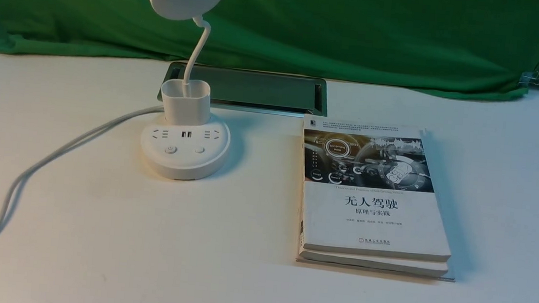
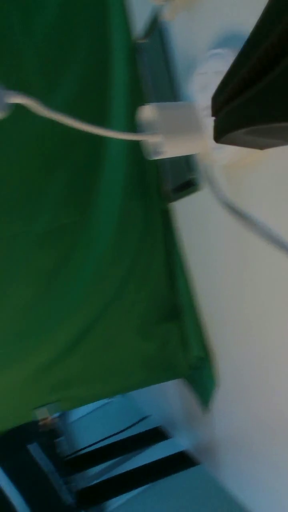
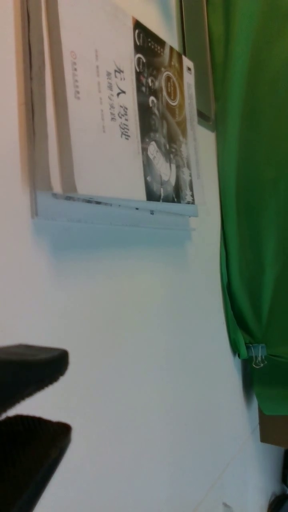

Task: Turn on the desk lamp on the white desktop with your hand.
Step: 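Press the power button on the lamp base to turn the lamp on with the left gripper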

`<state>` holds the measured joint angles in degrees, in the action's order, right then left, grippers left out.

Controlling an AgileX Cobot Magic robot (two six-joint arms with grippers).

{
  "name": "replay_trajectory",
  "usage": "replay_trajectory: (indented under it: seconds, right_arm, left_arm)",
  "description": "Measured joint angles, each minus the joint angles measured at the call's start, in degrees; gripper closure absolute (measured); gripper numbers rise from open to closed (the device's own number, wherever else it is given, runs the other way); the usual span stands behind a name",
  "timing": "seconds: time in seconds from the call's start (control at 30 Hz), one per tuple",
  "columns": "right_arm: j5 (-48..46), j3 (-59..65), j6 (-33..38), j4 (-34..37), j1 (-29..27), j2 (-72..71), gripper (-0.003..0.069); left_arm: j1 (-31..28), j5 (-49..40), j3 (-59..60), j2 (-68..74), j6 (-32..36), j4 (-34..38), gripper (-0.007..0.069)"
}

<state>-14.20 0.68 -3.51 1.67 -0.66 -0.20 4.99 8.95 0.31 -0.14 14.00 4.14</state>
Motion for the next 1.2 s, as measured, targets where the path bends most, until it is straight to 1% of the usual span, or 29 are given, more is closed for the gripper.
replay_trajectory:
  seconds: [0.13,0.2,0.23,0.27,0.3,0.33,0.37,0.4,0.43,0.47,0.5,0.53,0.6,0.63,0.67,0.77,0.83,0.93,0.97,1.0,1.03,1.07,1.1,1.17,1.2]
  right_arm:
    - [0.00,0.00,0.00,0.00,0.00,0.00,0.0418]
    - [0.00,0.00,0.00,0.00,0.00,0.00,0.0418]
    - [0.00,0.00,0.00,0.00,0.00,0.00,0.0418]
    - [0.00,0.00,0.00,0.00,0.00,0.00,0.0418]
    - [0.00,0.00,0.00,0.00,0.00,0.00,0.0418]
    - [0.00,0.00,0.00,0.00,0.00,0.00,0.0418]
    - [0.00,0.00,0.00,0.00,0.00,0.00,0.0418]
    - [0.00,0.00,0.00,0.00,0.00,0.00,0.0418]
    - [0.00,0.00,0.00,0.00,0.00,0.00,0.0418]
    - [0.00,0.00,0.00,0.00,0.00,0.00,0.0418]
    - [0.00,0.00,0.00,0.00,0.00,0.00,0.0418]
    - [0.00,0.00,0.00,0.00,0.00,0.00,0.0418]
    - [0.06,0.00,0.00,0.00,0.00,0.00,0.0418]
    - [0.06,0.00,0.00,0.00,0.00,0.00,0.0418]
    - [0.06,0.00,0.00,0.00,0.00,0.00,0.0418]
    - [0.06,0.00,0.00,0.00,0.00,0.00,0.0418]
    - [0.06,0.00,0.00,0.00,0.00,0.00,0.0418]
    - [0.02,0.00,0.00,0.00,0.00,0.00,0.0418]
    - [0.02,0.00,0.00,0.00,0.00,0.00,0.0418]
    - [0.02,0.00,0.00,0.00,0.00,0.00,0.0418]
    - [0.02,0.00,0.00,0.00,0.00,0.00,0.0418]
    - [0.02,0.00,0.00,0.00,0.00,0.00,0.0418]
    - [0.02,0.00,0.00,0.00,0.00,0.00,0.0418]
    - [0.02,0.00,0.00,0.00,0.00,0.00,0.0418]
    - [0.02,0.00,0.00,0.00,0.00,0.00,0.0418]
  left_arm:
    - [0.00,20.94,0.00,0.00,-0.63,-0.67,0.0603]
    - [0.00,31.83,0.00,0.00,-5.60,-2.41,0.0603]
    - [0.00,35.89,0.00,-0.04,-8.30,-3.32,0.0603]
    - [0.00,36.80,0.00,-0.04,-8.93,-3.75,0.0603]
    - [0.00,40.47,0.00,-0.06,-12.38,-4.14,0.0603]
    - [0.00,42.38,-0.97,-0.18,-18.14,-5.68,0.0603]
    - [0.00,41.32,-3.22,-0.10,-21.37,-6.95,0.0603]
    - [0.00,38.99,-6.18,0.28,-23.79,-8.35,0.0603]
    - [0.00,38.35,-6.87,0.28,-24.18,-8.69,0.0603]
    - [0.00,31.16,-13.45,2.06,-26.31,-11.96,0.0603]
    - [0.00,25.12,-17.98,3.59,-26.96,-14.38,0.0603]
    - [0.00,16.98,-23.33,5.97,-27.35,-16.77,0.0603]
    - [0.00,9.79,-27.30,8.38,-27.62,-17.50,0.0603]
    - [0.00,-0.12,-31.68,12.27,-27.95,-17.14,0.0603]
    - [0.00,-8.01,-34.09,15.35,-28.20,-16.46,0.0603]
    - [0.00,-22.80,-35.12,25.32,-29.06,-13.62,0.0603]
    - [-0.10,-30.40,-34.09,32.66,-29.23,-9.84,0.0603]
    - [-0.10,-33.57,-33.06,40.13,-29.28,-5.02,0.0603]
    - [-0.10,-35.17,-32.66,46.06,-28.41,1.60,0.0603]
    - [-0.10,-35.44,-32.66,49.78,-26.80,5.29,0.0603]
    - [-0.10,-35.60,-32.66,53.43,-22.56,11.97,0.0603]
    - [-0.10,-35.70,-32.66,54.16,-21.67,11.96,0.0603]
    - [-0.10,-36.93,-32.98,60.43,-12.85,23.88,0.0603]
    - [0.02,-39.80,-33.90,66.44,-0.23,35.76,0.0603]
    - [0.54,-40.83,-34.75,69.47,4.37,40.69,0.0603]
